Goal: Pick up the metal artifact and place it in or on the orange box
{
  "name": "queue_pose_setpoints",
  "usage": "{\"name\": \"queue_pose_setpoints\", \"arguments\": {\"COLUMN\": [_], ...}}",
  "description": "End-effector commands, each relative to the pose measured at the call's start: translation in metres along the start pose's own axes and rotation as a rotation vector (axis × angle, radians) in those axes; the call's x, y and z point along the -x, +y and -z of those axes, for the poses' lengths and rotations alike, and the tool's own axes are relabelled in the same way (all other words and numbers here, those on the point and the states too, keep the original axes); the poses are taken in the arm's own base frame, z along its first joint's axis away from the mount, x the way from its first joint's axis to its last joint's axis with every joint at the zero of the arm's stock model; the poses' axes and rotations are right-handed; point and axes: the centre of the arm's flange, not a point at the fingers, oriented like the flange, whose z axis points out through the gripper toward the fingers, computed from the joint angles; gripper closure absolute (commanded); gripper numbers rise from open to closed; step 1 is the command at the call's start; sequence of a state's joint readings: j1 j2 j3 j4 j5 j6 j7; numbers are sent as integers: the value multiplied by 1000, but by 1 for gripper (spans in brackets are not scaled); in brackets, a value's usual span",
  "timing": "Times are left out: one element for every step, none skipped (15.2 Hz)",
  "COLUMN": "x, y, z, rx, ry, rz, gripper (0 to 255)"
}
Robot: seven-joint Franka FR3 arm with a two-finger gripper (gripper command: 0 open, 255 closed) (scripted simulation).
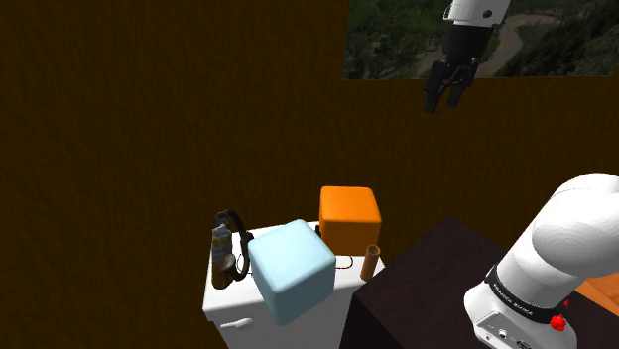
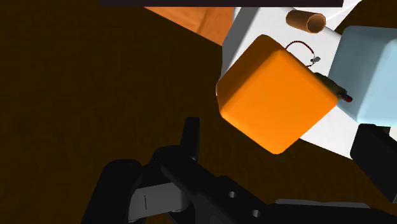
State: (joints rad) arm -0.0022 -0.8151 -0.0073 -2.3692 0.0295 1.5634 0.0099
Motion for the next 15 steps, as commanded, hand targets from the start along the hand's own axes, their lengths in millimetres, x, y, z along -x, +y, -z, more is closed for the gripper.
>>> {"name": "queue_pose_setpoints", "arguments": {"x": [0,-5,-11,-16,-21,-26,-31,-36,-40,-45,-50,-54,-59,-63,-67], "y": [0,-9,-18,-28,-37,-47,-56,-66,-75,-85,-94,-104,-114,-124,-134], "z": [0,-8,-15,-23,-30,-38,-46,-53,-61,-68,-76,-83,-91,-98,-106], "rx": [0,-2,-4,-6,-8,-10,-12,-14,-16,-18,-20,-22,-24,-26,-28], "ry": [0,-2,-3,-5,-7,-8,-10,-12,-13,-15,-17,-18,-20,-22,-23], "rz": [0,7,14,20,27,34,41,48,55,61,68,75,82,89,96], "gripper": [0,0,0,0,0,0,0,0,0,0,0,0,0,0,0]}}
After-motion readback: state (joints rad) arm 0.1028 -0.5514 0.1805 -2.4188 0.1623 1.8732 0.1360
